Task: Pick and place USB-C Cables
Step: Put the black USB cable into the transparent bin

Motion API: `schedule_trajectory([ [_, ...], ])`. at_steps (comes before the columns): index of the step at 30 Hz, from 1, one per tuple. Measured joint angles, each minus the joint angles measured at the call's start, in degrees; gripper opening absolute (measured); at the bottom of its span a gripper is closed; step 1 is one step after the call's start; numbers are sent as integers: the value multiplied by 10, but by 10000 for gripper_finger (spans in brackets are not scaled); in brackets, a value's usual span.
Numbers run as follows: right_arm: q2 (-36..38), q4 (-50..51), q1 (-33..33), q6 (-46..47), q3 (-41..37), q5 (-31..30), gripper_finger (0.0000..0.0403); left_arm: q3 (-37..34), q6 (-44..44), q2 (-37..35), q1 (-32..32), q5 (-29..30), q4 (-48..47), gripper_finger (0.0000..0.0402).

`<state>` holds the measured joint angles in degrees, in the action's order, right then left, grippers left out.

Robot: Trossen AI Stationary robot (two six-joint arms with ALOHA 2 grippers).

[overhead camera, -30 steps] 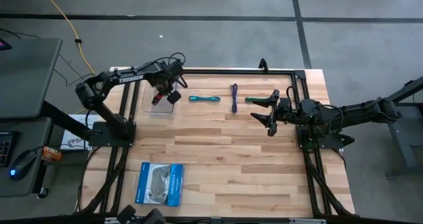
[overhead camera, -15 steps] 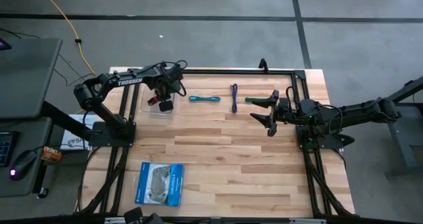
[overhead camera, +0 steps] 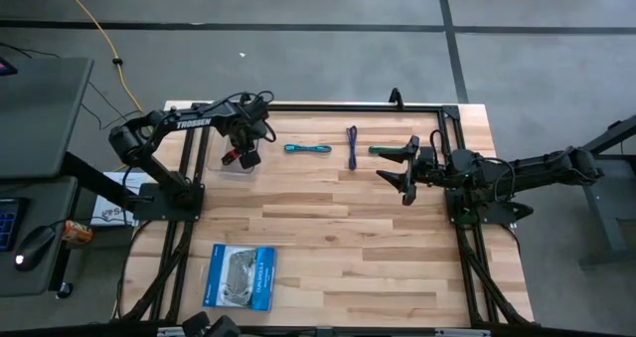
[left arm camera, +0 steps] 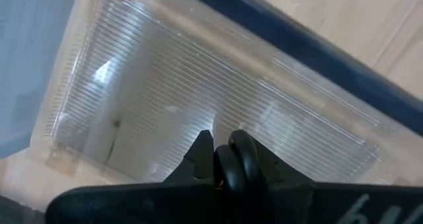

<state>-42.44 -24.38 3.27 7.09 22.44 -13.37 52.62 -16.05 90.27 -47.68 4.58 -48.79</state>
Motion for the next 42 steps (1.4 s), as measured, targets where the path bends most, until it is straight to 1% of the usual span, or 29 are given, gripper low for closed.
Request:
schedule_trajectory([
  [6, 0, 2, 0, 0, 0, 0, 246, -3, 9, 1, 0, -23, 8, 8],
  [11, 0, 2, 0, 0, 0, 0, 246, -3, 25, 1, 0, -23, 10, 17],
  [18, 0, 2, 0, 0, 0, 0, 246, -4, 53, 2, 0, -24, 13, 50],
  [26, 0, 2, 0, 0, 0, 0, 246, -4, 56, 2, 1, -15, 13, 82],
  [37, 0, 3, 0, 0, 0, 0, 246, -3, 80, 2, 1, -5, 18, 148],
  [42, 0, 4, 0, 0, 0, 0, 246, -3, 80, 2, 0, -5, 18, 169],
])
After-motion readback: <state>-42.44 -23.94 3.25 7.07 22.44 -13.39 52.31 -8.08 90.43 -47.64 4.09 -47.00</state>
